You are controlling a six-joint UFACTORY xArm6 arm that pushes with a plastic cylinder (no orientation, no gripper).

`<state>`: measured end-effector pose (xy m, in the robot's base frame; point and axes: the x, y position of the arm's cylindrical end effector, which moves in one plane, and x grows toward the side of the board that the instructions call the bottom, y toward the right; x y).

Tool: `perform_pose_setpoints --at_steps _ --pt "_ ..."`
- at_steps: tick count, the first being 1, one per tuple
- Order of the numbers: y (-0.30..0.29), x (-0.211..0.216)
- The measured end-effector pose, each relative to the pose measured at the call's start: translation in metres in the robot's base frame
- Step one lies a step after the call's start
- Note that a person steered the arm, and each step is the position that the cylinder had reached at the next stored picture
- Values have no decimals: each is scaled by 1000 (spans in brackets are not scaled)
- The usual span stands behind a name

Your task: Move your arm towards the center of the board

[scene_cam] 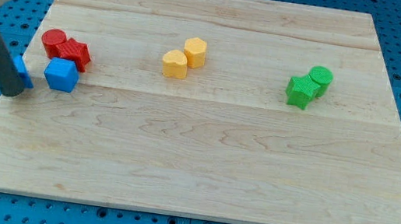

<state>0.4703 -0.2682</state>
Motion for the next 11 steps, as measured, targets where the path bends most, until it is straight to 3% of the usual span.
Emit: perform_pose_setpoints --at_steps 1,5,6,8,9,11 --pt "1 -14" --pt "6 12" --pt "56 38" --pt "210 38" --pt "258 38" --pt "289 38"
